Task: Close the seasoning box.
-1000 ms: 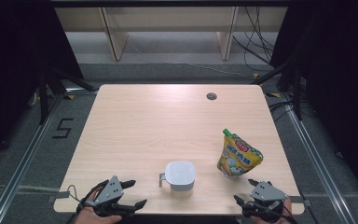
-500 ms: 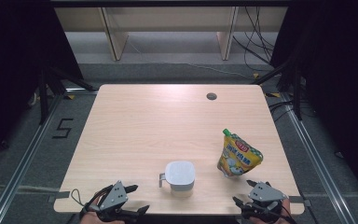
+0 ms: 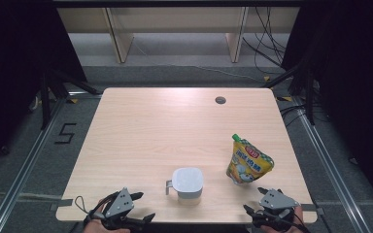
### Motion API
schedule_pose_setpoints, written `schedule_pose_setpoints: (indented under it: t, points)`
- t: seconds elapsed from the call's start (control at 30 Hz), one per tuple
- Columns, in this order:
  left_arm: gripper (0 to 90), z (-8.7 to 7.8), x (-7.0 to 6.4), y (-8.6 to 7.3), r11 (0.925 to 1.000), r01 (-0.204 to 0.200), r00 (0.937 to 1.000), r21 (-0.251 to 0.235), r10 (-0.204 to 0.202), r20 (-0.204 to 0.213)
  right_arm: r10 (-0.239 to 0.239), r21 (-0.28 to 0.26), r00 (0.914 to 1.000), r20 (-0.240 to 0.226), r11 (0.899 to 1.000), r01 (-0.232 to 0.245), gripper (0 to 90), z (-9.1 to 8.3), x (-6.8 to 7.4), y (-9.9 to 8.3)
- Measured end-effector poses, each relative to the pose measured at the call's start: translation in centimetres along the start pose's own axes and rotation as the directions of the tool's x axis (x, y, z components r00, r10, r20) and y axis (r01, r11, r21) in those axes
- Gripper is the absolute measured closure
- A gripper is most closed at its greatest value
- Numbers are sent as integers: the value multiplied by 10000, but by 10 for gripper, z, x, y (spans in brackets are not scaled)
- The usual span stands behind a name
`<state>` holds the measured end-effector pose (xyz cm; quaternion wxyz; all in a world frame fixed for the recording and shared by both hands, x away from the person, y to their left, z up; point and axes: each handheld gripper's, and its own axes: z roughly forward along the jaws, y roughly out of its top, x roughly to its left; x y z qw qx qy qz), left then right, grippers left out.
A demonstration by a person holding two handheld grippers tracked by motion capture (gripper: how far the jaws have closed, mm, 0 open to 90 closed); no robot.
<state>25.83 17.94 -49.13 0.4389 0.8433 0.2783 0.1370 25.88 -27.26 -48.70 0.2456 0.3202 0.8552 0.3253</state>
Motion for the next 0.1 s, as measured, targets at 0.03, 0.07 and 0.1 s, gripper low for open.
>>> schedule_pose_setpoints:
  t: [0.03, 0.07, 0.1]
  points:
    - [228, 0, 0, 0, 10000, 17, 10000, -5, -17, 19, 62, 0, 10000, 7, 10000, -62, 265, 0, 0, 0]
    - [226, 0, 0, 0, 10000, 63, 9999, 49, -63, 84, 81, 12, 10000, -7, 10000, -81, 265, 0, 0, 0]
    - [221, 0, 1, 0, 9998, -24, 10000, 200, 23, 93, 60, 9, 10000, -1, 10000, -60, 265, 1, 0, 0]
